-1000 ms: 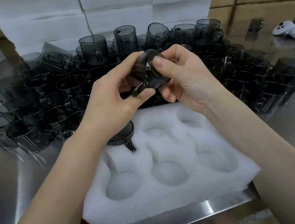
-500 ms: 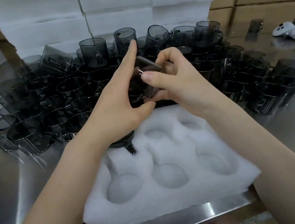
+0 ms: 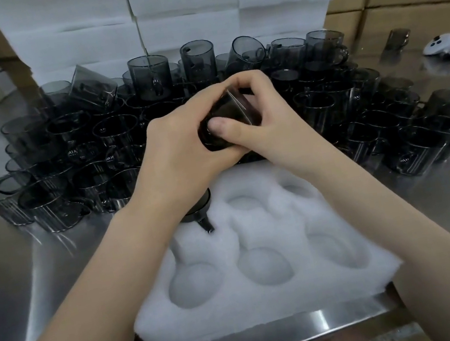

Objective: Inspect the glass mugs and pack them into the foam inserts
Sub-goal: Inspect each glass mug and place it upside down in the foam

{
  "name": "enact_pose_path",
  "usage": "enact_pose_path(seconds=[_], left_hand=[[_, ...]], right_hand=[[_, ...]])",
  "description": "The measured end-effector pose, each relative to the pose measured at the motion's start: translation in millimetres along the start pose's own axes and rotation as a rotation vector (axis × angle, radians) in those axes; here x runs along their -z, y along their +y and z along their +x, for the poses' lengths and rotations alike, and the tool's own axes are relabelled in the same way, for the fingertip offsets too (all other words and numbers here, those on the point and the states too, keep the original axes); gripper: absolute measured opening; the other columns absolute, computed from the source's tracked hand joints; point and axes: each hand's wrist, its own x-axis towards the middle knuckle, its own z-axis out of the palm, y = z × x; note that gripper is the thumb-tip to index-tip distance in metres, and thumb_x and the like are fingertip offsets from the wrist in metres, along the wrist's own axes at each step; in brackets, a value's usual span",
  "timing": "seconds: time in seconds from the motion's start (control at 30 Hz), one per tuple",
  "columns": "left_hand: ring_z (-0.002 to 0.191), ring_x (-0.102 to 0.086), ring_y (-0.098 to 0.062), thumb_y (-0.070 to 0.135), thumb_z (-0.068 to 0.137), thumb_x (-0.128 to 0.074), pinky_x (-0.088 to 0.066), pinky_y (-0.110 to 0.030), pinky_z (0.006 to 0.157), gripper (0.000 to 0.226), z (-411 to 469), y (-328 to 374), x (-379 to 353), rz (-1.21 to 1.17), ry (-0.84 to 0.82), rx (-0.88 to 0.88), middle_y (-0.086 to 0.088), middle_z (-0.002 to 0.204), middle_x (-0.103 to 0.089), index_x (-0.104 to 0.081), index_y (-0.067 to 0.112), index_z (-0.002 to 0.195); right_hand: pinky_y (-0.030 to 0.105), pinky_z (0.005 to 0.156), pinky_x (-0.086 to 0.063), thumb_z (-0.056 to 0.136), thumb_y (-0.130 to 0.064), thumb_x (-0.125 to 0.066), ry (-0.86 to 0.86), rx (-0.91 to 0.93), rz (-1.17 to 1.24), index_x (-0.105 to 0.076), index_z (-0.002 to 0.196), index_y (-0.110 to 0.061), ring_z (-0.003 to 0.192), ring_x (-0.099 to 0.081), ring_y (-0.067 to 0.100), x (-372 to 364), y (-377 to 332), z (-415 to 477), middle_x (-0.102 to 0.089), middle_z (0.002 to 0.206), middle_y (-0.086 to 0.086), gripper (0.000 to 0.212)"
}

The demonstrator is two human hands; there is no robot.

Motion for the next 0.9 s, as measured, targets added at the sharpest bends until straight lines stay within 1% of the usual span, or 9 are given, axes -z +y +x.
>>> enact_pose_path(seconds=[0.2,0.3,0.33,0.4,0.5,0.57,0.7,0.8,0.9], left_hand=[[0.098,-0.063,0.006,0.02,0.072,-0.08,-0.048,-0.015,0.09,0.055,-0.8,2.7,0.1,-0.027,0.051,-0.031,0.021,0.103,-0.069,-0.064,0.026,0.125],[0.103,-0.062,0.005,0.02,0.074,-0.083,-0.048,-0.017,0.094,0.057,-1.9,2.6,0.1,-0.062,0.05,-0.032,0.022,0.109,-0.066,-0.062,0.023,0.127],[0.108,-0.061,0.004,0.018,0.074,-0.083,-0.047,-0.019,0.097,0.059,-2.5,1.7,0.7,-0.061,0.044,-0.04,0.02,0.114,-0.065,-0.061,0.02,0.129],[0.122,-0.056,-0.003,0.014,0.074,-0.082,-0.044,-0.024,0.105,0.064,-3.4,-1.0,1.6,-0.06,0.03,-0.048,0.01,0.128,-0.062,-0.057,0.016,0.132],[0.135,-0.047,-0.015,0.009,0.075,-0.082,-0.04,-0.032,0.111,0.067,-3.1,-4.5,1.5,-0.094,-0.009,-0.044,-0.003,0.14,-0.055,-0.052,0.013,0.135],[0.139,-0.043,-0.016,0.009,0.075,-0.081,-0.038,-0.034,0.113,0.067,-2.8,-5.3,1.4,-0.126,-0.029,-0.057,-0.001,0.142,-0.051,-0.05,0.015,0.134],[0.141,-0.038,-0.014,0.006,0.075,-0.079,-0.035,-0.041,0.115,0.064,-3.0,-5.3,1.5,-0.205,-0.053,-0.086,0.009,0.137,-0.05,-0.045,0.021,0.127],[0.136,-0.044,-0.007,0.004,0.072,-0.081,-0.041,-0.03,0.109,0.078,-1.3,-5.9,1.3,-0.217,-0.07,-0.053,0.018,0.133,-0.05,-0.036,0.025,0.132],[0.134,-0.04,0.006,0.019,0.068,-0.085,-0.032,-0.013,0.109,0.093,0.1,-5.4,1.1,-0.078,-0.095,-0.041,0.015,0.14,-0.049,-0.033,0.023,0.145]], right_hand=[[0.011,0.069,-0.049,0.092,-0.035,-0.054,0.111,0.138,-0.135,-0.053,0.112,-0.025,0.086,-0.059,-0.004,-2.6,-2.7,-1.3,-0.061,0.096,-0.013,0.023],[0.039,0.084,-0.056,0.101,-0.026,-0.043,0.173,0.123,0.034,-0.061,0.111,-0.017,0.102,-0.062,0.014,-0.3,-2.6,1.1,-0.064,0.103,-0.004,0.023],[0.044,0.081,-0.057,0.103,-0.024,-0.04,0.167,0.094,0.121,-0.063,0.112,-0.016,0.104,-0.063,0.018,0.8,-2.7,1.3,-0.065,0.108,0.001,0.026],[0.043,0.073,-0.058,0.105,-0.025,-0.039,0.128,0.029,0.249,-0.064,0.116,-0.017,0.105,-0.065,0.02,2.3,-3.9,1.1,-0.065,0.117,0.007,0.028],[0.042,0.076,-0.057,0.105,-0.029,-0.038,0.057,-0.043,0.388,-0.061,0.126,-0.018,0.107,-0.067,0.022,4.1,-4.4,-0.2,-0.066,0.122,0.009,0.033],[0.047,0.085,-0.056,0.106,-0.031,-0.034,0.02,-0.082,0.457,-0.057,0.132,-0.017,0.112,-0.065,0.023,5.1,-3.3,1.0,-0.066,0.124,0.006,0.037],[0.049,0.113,-0.035,0.102,-0.047,-0.032,-0.171,-0.218,0.709,-0.045,0.144,-0.014,0.129,-0.053,0.024,3.4,-1.8,5.5,-0.056,0.14,0.008,0.055],[0.05,0.101,-0.045,0.095,-0.054,-0.041,-0.225,-0.277,0.698,-0.055,0.134,-0.013,0.114,-0.061,0.031,3.8,1.1,4.4,-0.062,0.128,0.017,0.058],[0.046,0.083,-0.057,0.095,-0.042,-0.053,-0.092,-0.214,0.571,-0.07,0.11,-0.014,0.098,-0.068,0.03,1.8,2.2,1.3,-0.071,0.109,0.016,0.036]])
